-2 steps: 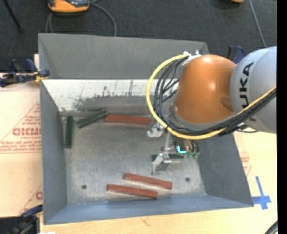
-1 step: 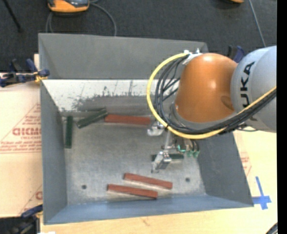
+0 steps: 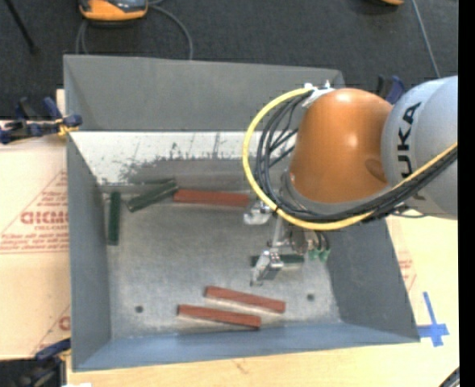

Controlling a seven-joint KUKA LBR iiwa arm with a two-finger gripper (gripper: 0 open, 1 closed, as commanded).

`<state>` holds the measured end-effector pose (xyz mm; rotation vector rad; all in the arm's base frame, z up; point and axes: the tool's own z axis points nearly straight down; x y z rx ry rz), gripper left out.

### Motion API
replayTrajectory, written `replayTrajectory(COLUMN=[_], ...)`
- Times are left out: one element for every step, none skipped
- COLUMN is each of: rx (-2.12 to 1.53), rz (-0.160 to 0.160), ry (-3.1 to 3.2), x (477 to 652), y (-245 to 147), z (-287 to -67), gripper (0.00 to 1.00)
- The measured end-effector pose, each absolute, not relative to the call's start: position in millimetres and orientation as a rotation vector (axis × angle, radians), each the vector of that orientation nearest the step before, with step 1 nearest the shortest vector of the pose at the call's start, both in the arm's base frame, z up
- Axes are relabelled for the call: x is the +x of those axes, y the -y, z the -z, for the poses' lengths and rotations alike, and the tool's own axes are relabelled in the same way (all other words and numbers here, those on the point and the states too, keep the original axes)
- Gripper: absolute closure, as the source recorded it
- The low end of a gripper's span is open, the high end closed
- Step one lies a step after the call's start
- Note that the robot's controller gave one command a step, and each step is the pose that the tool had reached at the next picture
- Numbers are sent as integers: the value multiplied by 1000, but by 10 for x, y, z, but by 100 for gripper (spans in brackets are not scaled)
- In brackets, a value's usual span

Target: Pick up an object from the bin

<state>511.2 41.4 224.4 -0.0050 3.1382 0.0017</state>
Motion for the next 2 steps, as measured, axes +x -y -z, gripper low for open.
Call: replayTrajectory(rx=[-115,-284], rz=[1,-3], ry=[-3143,-3121], x=[4966,4910], y=[-396,-251], z=[-1828,-801], gripper=[0,100])
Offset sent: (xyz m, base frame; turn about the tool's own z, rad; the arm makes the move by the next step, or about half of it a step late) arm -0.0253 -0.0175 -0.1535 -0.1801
